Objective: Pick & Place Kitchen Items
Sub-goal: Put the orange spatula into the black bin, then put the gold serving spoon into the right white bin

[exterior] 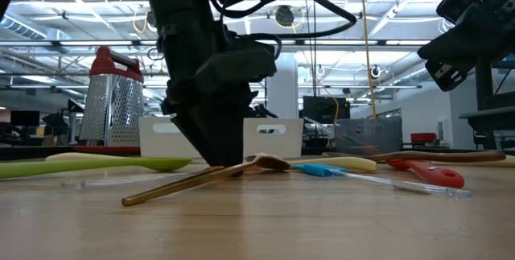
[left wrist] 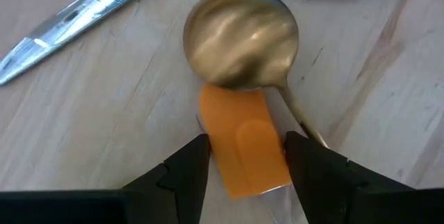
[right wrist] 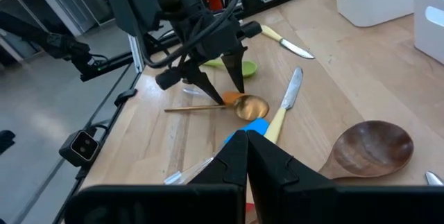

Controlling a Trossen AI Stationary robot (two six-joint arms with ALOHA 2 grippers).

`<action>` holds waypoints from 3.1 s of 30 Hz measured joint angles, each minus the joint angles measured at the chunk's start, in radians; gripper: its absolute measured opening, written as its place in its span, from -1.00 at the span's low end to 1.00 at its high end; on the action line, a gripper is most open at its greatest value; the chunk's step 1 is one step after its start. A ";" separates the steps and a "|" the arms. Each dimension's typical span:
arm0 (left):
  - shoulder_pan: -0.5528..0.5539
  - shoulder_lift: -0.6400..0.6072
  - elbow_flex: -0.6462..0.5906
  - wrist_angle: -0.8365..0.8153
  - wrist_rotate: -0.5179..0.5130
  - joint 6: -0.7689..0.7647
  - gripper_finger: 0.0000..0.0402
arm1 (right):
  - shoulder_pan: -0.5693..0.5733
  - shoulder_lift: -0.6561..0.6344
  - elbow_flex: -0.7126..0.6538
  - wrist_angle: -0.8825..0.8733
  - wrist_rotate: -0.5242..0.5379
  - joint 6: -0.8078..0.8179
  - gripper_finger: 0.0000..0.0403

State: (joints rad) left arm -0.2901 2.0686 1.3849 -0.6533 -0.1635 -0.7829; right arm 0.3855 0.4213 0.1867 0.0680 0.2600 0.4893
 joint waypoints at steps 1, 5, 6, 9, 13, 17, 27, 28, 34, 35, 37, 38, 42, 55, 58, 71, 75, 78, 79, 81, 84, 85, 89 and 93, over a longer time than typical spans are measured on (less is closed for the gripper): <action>0.000 0.000 0.000 -0.012 -0.002 -0.002 -0.04 | 0.000 0.000 0.000 -0.003 0.000 0.000 -1.00; 0.002 0.003 0.001 -0.059 -0.015 0.010 -0.04 | 0.000 0.002 0.000 -0.005 0.001 0.001 -1.00; 0.005 0.004 0.001 -0.072 -0.023 0.020 -0.04 | 0.000 0.004 0.000 -0.005 0.000 0.001 -1.00; 0.017 0.003 0.000 -0.096 -0.029 0.048 -0.04 | 0.000 0.005 0.000 -0.005 0.001 0.001 -1.00; 0.040 0.003 -0.001 -0.111 -0.040 0.085 -0.04 | 0.000 0.005 0.000 -0.005 0.001 0.007 -1.00; 0.082 0.005 -0.003 -0.117 -0.091 0.128 -0.04 | 0.000 0.005 0.000 -0.005 0.001 0.023 -1.00; 0.168 -0.007 -0.006 -0.123 -0.107 0.182 -0.04 | 0.000 0.004 0.000 -0.005 0.000 0.024 -1.00; 0.169 -0.013 -0.005 -0.123 -0.097 0.187 -0.04 | 0.000 0.005 0.000 -0.005 0.000 0.024 -1.00; 0.170 -0.047 -0.008 -0.135 -0.065 0.156 -0.07 | 0.000 0.005 0.000 -0.006 0.001 0.024 -1.00; 0.170 -0.055 -0.008 -0.135 -0.056 0.139 -0.09 | 0.000 0.005 0.000 -0.007 0.000 0.024 -1.00; 0.170 -0.064 -0.008 -0.132 -0.023 0.100 -0.13 | 0.000 0.005 0.000 -0.011 0.001 0.024 -1.00; 0.169 -0.065 -0.008 -0.126 -0.002 0.083 -0.15 | 0.000 0.005 0.000 -0.011 0.001 0.023 -1.00; 0.170 -0.065 -0.007 -0.101 0.032 0.067 -0.23 | 0.000 0.005 0.000 -0.012 0.001 0.023 -1.00; 0.168 -0.066 -0.006 0.015 0.108 0.014 0.00 | 0.000 0.005 0.000 -0.012 0.001 0.023 -1.00; 0.154 -0.068 -0.005 0.112 0.198 0.047 0.04 | 0.000 0.005 0.000 -0.012 0.001 0.023 -1.00; 0.059 -0.069 -0.004 0.350 0.193 0.455 -0.05 | 0.000 0.005 0.000 -0.013 0.001 0.019 -1.00; 0.044 -0.069 -0.004 0.376 0.163 0.626 -0.05 | 0.000 0.005 0.000 -0.013 0.001 0.009 -1.00; 0.042 -0.069 -0.003 0.375 0.135 0.701 -0.05 | 0.000 0.005 0.000 -0.013 0.001 -0.002 -1.00; 0.042 -0.069 -0.003 0.375 0.135 0.716 -0.05 | 0.000 0.005 0.000 -0.013 0.001 -0.003 -1.00; 0.045 -0.069 -0.003 0.376 0.132 0.741 -0.05 | 0.000 0.005 0.000 -0.013 0.001 -0.004 -1.00; 0.044 -0.069 -0.003 0.387 0.127 0.802 -0.05 | 0.000 0.005 0.000 -0.013 0.001 -0.004 -1.00; 0.043 -0.069 -0.003 0.401 0.126 0.827 -0.05 | 0.000 0.005 0.000 -0.013 0.001 -0.004 -1.00; 0.036 -0.069 0.013 0.447 0.105 0.856 -0.01 | 0.000 0.005 0.000 -0.013 0.001 -0.003 -1.00; 0.043 -0.071 0.042 0.380 0.020 0.590 0.03 | 0.000 0.005 0.000 -0.013 0.001 0.011 -1.00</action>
State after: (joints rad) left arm -0.2472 1.9976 1.4269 -0.2729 -0.1435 -0.1927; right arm 0.3853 0.4265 0.1867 0.0547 0.2611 0.5002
